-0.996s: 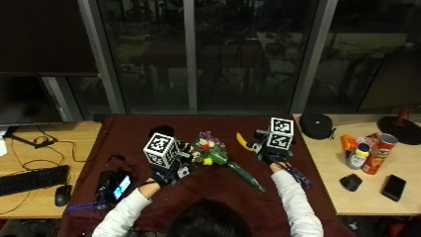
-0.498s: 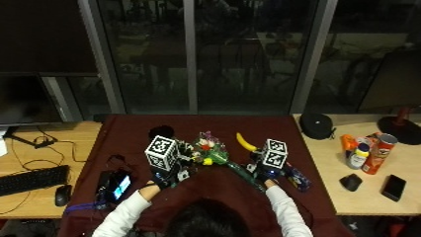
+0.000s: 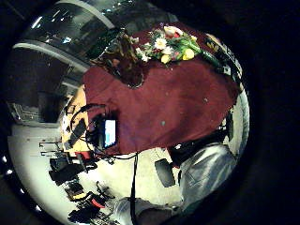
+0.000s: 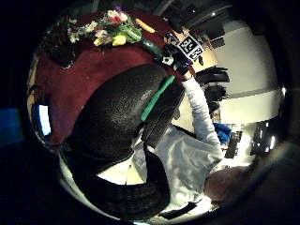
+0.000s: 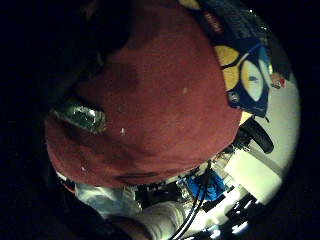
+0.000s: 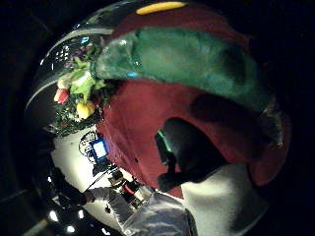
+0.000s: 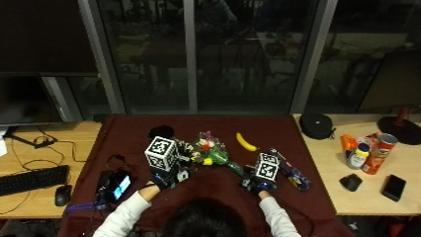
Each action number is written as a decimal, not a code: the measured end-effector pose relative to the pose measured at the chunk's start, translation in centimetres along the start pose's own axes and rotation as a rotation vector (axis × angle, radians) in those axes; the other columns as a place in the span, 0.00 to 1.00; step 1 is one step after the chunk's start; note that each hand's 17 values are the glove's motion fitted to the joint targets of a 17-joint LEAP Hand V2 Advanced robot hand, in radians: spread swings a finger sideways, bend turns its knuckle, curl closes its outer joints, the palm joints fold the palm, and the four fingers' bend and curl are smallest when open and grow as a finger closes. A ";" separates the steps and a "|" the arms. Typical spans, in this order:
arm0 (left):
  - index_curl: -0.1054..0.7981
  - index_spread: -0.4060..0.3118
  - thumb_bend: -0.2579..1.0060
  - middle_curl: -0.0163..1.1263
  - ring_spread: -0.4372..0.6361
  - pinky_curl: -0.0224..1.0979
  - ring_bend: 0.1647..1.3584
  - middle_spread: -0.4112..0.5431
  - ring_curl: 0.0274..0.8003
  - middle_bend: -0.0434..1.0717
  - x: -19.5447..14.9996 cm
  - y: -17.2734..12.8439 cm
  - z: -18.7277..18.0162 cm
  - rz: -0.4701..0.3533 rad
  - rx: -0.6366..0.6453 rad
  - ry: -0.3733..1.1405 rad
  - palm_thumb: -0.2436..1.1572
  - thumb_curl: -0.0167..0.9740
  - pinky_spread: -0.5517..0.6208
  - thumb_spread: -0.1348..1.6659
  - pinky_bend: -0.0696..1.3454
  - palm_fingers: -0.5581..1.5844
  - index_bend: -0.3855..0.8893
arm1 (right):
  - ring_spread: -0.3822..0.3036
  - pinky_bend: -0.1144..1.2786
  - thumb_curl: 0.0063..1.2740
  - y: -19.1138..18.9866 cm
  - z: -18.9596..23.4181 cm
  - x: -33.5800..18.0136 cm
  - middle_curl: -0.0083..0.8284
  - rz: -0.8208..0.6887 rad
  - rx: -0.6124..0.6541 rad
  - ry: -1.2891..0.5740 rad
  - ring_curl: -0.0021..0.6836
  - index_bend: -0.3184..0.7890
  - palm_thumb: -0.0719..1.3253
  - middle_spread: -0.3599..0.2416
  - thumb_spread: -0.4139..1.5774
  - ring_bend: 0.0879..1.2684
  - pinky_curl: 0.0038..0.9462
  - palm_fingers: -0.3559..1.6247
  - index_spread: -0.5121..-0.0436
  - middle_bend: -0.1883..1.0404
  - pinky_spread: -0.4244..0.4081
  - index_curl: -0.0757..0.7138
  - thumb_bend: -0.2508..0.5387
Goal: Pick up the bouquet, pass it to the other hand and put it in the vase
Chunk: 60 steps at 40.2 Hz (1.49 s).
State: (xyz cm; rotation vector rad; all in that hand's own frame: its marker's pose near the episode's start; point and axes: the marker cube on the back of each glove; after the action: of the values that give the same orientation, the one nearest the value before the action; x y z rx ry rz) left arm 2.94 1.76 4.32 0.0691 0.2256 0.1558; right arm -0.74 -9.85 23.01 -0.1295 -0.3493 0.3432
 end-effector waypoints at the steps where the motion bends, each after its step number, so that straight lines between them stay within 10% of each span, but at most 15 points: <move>1: 0.44 0.50 0.18 0.31 0.64 0.32 0.30 0.58 0.33 0.20 0.0 0.0 0.0 -0.001 0.001 0.000 0.17 0.29 0.71 0.64 0.28 0.39 0.41 | 0.47 0.59 0.26 -0.4 0.5 0.1 0.49 0.012 -0.020 0.002 0.54 0.33 0.33 0.59 0.73 0.56 0.38 0.48 0.69 0.43 0.62 0.19 0.33; 10: 0.44 0.49 0.18 0.31 0.64 0.32 0.30 0.58 0.33 0.21 0.1 0.2 0.1 -0.003 0.002 0.002 0.17 0.30 0.72 0.64 0.28 0.39 0.41 | 0.39 0.57 0.30 0.7 -0.4 -0.9 0.52 0.034 0.090 -0.011 0.53 0.42 0.55 0.49 0.74 0.48 0.37 0.54 0.54 0.47 0.43 0.24 0.46; 22: 0.44 0.49 0.18 0.31 0.64 0.32 0.30 0.57 0.33 0.20 -0.2 0.6 0.0 -0.023 0.008 -0.003 0.17 0.30 0.72 0.64 0.28 0.40 0.42 | 0.28 0.46 0.34 0.6 -2.1 -1.4 0.56 0.015 0.120 0.025 0.53 0.61 0.72 0.35 0.74 0.33 0.37 0.74 0.58 0.44 0.24 0.48 0.53; 30: 0.45 0.49 0.18 0.31 0.64 0.32 0.30 0.57 0.34 0.20 -0.8 0.8 0.4 -0.038 0.000 0.009 0.17 0.30 0.71 0.64 0.27 0.40 0.42 | 0.23 0.52 0.37 -0.2 -1.0 -0.8 0.62 0.018 0.266 -0.053 0.64 0.41 0.75 0.25 0.69 0.50 0.41 0.87 0.58 0.52 0.18 0.49 0.46; 35: 0.45 0.49 0.18 0.31 0.64 0.32 0.29 0.57 0.33 0.20 -0.8 1.1 0.5 -0.037 0.005 0.020 0.17 0.30 0.71 0.64 0.27 0.40 0.42 | 0.23 0.51 0.40 -3.6 0.6 0.5 0.67 0.059 0.443 -0.066 0.70 0.50 0.75 0.25 0.62 0.58 0.43 0.95 0.60 0.63 0.19 0.54 0.39; 47: 0.46 0.48 0.19 0.31 0.63 0.32 0.29 0.57 0.34 0.20 -0.7 -0.1 0.4 -0.042 0.002 0.102 0.18 0.30 0.71 0.65 0.26 0.41 0.42 | 0.26 0.56 0.44 -2.8 -3.7 -0.2 0.73 -0.012 0.602 -0.483 0.78 0.69 0.77 0.29 0.57 0.68 0.49 0.92 0.64 0.74 0.21 0.70 0.30; 60: 0.42 0.55 0.20 0.31 0.63 0.35 0.33 0.60 0.36 0.18 0.6 -5.6 -1.0 0.005 0.021 0.588 0.25 0.32 0.69 0.66 0.31 0.37 0.33 | 0.28 0.58 0.42 1.9 -9.2 -5.2 0.74 -0.321 0.665 -1.102 0.80 0.82 0.72 0.31 0.62 0.71 0.52 0.92 0.66 0.79 0.22 0.80 0.29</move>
State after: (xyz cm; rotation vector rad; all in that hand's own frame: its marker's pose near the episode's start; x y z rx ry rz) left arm 4.12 -3.64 2.70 0.0427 0.8134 0.1763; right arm -2.59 -10.49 12.47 0.7982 -1.3007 0.1668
